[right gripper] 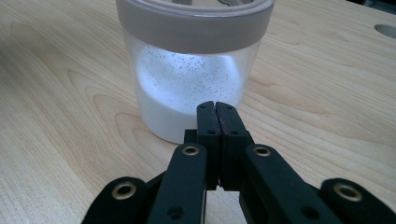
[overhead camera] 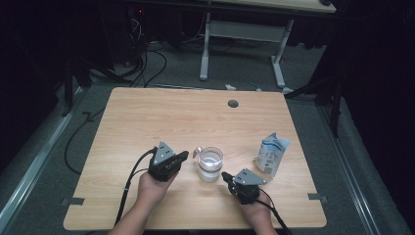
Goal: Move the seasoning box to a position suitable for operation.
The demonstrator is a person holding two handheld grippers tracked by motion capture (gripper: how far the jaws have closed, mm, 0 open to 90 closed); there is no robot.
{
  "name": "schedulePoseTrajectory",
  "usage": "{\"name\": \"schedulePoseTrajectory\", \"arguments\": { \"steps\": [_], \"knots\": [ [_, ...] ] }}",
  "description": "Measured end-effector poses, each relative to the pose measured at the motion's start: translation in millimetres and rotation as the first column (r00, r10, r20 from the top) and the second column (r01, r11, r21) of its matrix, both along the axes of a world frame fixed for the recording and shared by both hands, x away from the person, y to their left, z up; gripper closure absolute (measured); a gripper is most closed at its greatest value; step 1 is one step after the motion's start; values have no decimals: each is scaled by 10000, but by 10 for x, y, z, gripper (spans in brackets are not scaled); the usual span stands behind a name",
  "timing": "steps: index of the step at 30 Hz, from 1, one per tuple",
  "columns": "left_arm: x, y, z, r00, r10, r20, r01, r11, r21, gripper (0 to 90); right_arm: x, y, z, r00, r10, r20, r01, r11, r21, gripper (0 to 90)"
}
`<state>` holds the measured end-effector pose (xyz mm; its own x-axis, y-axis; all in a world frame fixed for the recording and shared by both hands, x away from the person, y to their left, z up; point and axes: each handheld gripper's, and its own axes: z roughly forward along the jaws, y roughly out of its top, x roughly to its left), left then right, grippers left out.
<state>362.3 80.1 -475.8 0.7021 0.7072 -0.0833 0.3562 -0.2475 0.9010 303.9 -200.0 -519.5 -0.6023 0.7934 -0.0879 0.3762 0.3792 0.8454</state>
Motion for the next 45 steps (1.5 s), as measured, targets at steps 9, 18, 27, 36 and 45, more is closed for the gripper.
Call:
{"name": "schedulePoseTrajectory", "arguments": {
  "steps": [9, 18, 27, 36, 45],
  "knots": [
    [-124, 344, -195, 9992, 400, -75, -394, 9972, 637, 829, 2, -2, -13, 10000, -61, 18, 61, 10000, -48, 890],
    [-215, 776, -276, 9944, 1059, -33, -1053, 9912, 796, 580, 29, -43, 6, 9993, -361, -19, 361, 9993, 97, 893],
    [-241, 1020, -391, 9865, 1555, -507, -1514, 9856, 757, 498, 119, -29, 54, 9979, -642, 41, 643, 9977, -194, 893],
    [-253, 1151, -401, 9807, 1836, -677, -1822, 9829, 263, 492, 238, -63, 64, 9951, -975, -166, 975, 9952, -19, 900],
    [-339, 1082, -376, 9866, 1598, -330, -1581, 9862, 482, 491, 286, -90, 136, 9931, -1170, -92, 1170, 9931, 23, 900]
  ]
}}
